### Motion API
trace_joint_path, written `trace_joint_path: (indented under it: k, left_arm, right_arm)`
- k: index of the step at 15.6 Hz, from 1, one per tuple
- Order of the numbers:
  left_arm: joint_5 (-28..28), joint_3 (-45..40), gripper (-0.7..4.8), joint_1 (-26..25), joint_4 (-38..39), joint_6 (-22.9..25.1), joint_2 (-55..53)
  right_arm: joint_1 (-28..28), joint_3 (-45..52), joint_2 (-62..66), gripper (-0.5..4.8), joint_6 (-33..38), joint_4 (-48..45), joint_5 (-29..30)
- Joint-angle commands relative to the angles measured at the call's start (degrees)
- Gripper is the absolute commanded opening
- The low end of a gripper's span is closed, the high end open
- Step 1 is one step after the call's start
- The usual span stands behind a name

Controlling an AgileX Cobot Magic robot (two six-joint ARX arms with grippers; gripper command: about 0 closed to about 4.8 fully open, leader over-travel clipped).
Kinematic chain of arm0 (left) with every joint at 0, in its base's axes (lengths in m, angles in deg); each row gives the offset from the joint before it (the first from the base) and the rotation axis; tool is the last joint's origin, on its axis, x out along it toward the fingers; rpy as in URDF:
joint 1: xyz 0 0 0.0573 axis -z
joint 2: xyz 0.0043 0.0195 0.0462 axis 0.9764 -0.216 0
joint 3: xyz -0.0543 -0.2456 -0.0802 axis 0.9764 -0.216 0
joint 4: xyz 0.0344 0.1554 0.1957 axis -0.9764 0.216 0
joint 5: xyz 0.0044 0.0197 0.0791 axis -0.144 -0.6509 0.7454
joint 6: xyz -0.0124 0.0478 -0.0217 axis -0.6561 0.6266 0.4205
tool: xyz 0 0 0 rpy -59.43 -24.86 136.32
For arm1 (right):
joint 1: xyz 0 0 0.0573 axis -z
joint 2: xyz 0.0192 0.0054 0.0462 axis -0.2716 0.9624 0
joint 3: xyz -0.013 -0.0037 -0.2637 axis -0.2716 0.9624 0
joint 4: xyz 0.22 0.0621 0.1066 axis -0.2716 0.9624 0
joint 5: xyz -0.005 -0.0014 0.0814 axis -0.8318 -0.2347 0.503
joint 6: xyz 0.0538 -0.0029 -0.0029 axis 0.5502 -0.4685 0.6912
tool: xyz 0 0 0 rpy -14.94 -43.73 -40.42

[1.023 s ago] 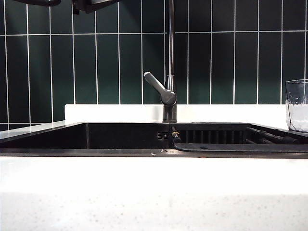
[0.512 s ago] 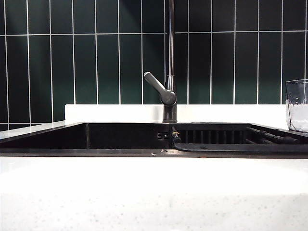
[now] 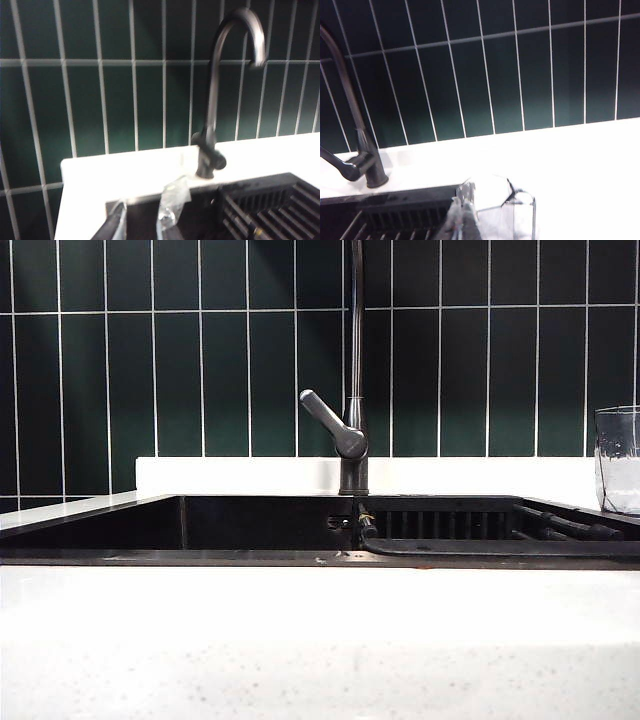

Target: Pick up the mug next to the sink, go to the faucet to get some water, pour the water into the sink, and finally put the mug back to its place.

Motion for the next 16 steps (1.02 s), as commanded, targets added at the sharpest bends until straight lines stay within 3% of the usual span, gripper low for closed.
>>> trace_joint_path:
  k: [1,3,5,7,9,12,16]
  left_arm:
    - [4.46,-3.43,0.83,0.0,3.15,-0.11,6.23]
    - [7.15,-4.72,0.78,-0.02,3.23,-0.15,7.21]
    - [14.38,-5.07,0.78,-0.02,2.67,0.09,7.19]
    - [18.18,-8.46,0.76,-0.02,-3.8,-0.04,7.19]
    - [17.31,-12.09,0.51,-0.02,-6.4,-2.21,7.15]
    - [9.79,-17.0,0.47,-0.02,-11.89,-4.09,7.15]
    - [9.92,-17.9,0.48,-0.02,-13.55,-4.33,7.17]
  right_arm:
    - [0.04,-0.17,-0.42,-0.05,-2.93,0.2,-0.26]
    - [-0.02,-0.17,-0.42,-0.05,-4.79,0.22,-0.44]
    - [0.0,-0.02,-0.42,-0.05,-5.33,0.2,-1.55]
    - [-0.02,1.7,-0.42,-0.05,-4.72,-0.94,-1.53]
    - [-0.39,4.68,-0.42,-0.05,-0.22,-3.69,-1.51]
    - [-2.45,9.03,-0.44,-0.05,0.15,-9.75,-2.36]
    - [-5.49,11.67,-0.44,-0.05,-1.53,-10.4,-3.04]
